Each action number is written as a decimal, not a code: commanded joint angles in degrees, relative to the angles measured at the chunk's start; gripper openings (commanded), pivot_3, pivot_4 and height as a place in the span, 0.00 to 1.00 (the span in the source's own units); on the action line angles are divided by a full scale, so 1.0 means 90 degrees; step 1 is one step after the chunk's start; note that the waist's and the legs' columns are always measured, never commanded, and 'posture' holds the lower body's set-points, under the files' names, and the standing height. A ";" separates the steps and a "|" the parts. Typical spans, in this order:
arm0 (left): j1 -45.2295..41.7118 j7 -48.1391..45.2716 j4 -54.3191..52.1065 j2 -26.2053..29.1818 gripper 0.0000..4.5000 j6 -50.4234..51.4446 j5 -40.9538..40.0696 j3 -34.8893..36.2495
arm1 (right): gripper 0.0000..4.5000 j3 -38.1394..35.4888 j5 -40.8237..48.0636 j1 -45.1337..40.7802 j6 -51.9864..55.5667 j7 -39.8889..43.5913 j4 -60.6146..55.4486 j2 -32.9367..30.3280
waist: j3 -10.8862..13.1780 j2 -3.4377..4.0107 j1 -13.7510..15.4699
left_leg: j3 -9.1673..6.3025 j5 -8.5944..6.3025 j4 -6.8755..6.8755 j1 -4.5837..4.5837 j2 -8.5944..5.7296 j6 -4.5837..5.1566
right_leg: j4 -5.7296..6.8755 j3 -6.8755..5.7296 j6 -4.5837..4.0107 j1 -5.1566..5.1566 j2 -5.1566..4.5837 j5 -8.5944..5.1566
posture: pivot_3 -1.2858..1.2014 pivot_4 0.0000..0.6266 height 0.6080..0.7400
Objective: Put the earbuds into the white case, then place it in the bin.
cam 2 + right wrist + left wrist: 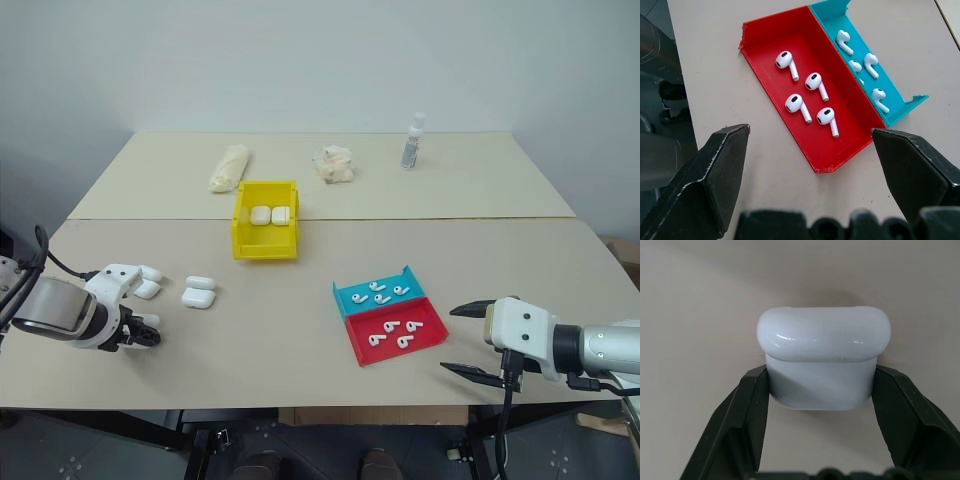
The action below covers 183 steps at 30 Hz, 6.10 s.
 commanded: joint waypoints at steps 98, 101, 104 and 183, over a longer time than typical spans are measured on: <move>0.2753 -0.8965 -0.2780 -0.3981 0.62 -0.9830 0.6652 0.0363 | 0.54 0.5086 -0.4187 -0.5698 -0.0844 0.1876 0.2865 0.0984 | -0.0008 0.0003 -0.0036 | 0.0060 -0.0002 0.0023 -0.0051 0.0027 0.0008 | -0.0008 0.0006 -0.0002 -0.0055 0.0021 0.0009 | 0.52 0.24 1.00; 0.2759 -0.8943 -0.2807 -0.3972 0.62 -0.9778 0.6648 0.0360 | 0.54 0.5100 -0.4211 -0.5727 -0.0890 0.1879 0.2924 0.1016 | -0.0008 0.0003 -0.0031 | 0.0060 -0.0002 0.0023 -0.0051 0.0027 0.0008 | -0.0008 0.0006 -0.0002 -0.0055 0.0020 0.0009 | 0.52 0.24 1.00; 0.2765 -0.8897 -0.2832 -0.3947 0.62 -0.9734 0.6672 0.0358 | 0.54 0.5120 -0.4231 -0.5739 -0.0967 0.1908 0.2986 0.1002 | -0.0008 0.0003 -0.0031 | 0.0060 -0.0001 0.0023 -0.0051 0.0027 0.0008 | -0.0008 0.0006 -0.0002 -0.0055 0.0020 0.0009 | 0.52 0.24 1.00; 0.2995 -0.8582 -0.3210 -0.3791 0.62 -0.9313 0.6780 0.0397 | 0.48 0.5026 -0.4025 -0.5920 -0.1227 0.2190 0.2693 0.1121 | -0.0008 0.0003 -0.0030 | 0.0042 -0.0002 0.0022 -0.0051 0.0027 0.0008 | -0.0010 0.0006 -0.0003 -0.0054 0.0020 0.0009 | 0.52 0.24 1.00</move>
